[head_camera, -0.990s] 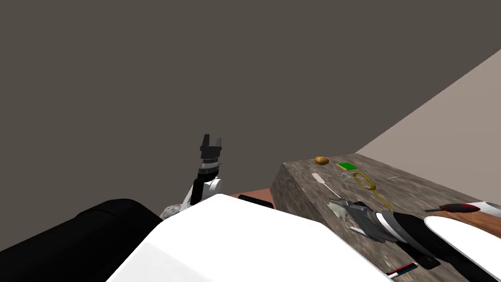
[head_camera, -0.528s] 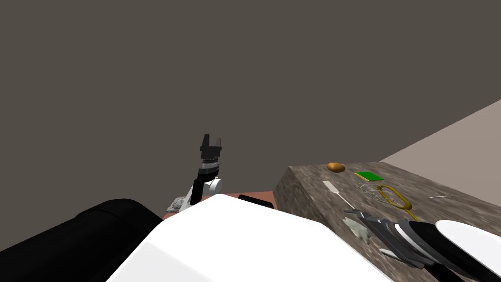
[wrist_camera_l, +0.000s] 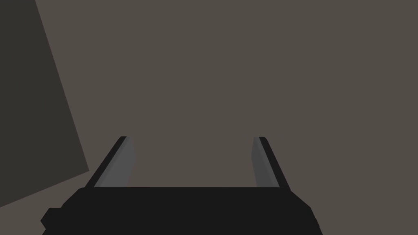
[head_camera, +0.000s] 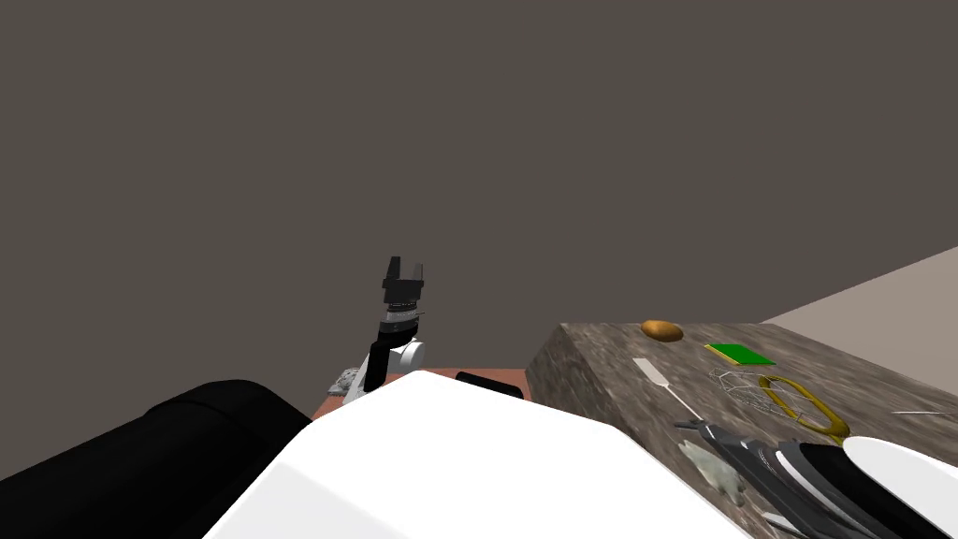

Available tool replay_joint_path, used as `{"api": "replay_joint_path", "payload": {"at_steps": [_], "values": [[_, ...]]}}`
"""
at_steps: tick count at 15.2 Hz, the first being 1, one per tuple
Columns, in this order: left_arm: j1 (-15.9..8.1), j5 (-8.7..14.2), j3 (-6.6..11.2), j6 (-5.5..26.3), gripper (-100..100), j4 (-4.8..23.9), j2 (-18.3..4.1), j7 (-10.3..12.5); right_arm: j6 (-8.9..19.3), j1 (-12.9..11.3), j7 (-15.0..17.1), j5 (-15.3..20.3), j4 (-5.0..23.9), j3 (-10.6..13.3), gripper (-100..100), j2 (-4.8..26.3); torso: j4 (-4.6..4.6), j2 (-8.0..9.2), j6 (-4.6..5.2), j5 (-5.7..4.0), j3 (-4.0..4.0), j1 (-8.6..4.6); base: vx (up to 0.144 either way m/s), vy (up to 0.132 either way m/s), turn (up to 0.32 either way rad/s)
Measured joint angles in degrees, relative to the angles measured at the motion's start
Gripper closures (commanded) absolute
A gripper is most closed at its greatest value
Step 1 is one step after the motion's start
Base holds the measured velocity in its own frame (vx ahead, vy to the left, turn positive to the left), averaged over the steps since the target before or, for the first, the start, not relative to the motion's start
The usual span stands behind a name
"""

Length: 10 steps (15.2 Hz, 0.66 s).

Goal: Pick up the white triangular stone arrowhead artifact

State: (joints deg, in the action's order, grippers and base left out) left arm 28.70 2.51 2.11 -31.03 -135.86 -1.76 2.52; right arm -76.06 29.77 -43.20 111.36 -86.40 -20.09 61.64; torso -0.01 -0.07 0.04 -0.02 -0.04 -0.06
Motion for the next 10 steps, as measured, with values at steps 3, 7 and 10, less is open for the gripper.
{"api": "replay_joint_path", "payload": {"at_steps": [3, 7, 10], "values": [[0.0, 0.0, 0.0, 0.0, 0, 0.0, 0.0, 0.0, 0.98, -0.03, -0.13, 0.35, 0.35, 0.64, 100, -0.49, 0.01, 0.02, 0.0, 0.01, 0.01, 0.03, 0.0, -0.008, 0.001], [0.0, 0.0, 0.0, 0.0, 0, 0.0, 0.0, 0.0, 1.0, -0.05, -0.08, 0.35, 0.37, 0.58, 100, -0.47, -0.01, 0.01, -0.03, -0.02, 0.0, 0.06, -0.001, 0.003, -0.016], [0.0, 0.0, 0.0, 0.0, 0, 0.0, 0.0, 0.0, -0.93, -0.29, 0.45, -0.3, -0.69, -0.59, 100, 0.74, 0.0, 0.04, 0.0, 0.05, 0.02, 0.19, -0.004, 0.021, -0.051]]}}
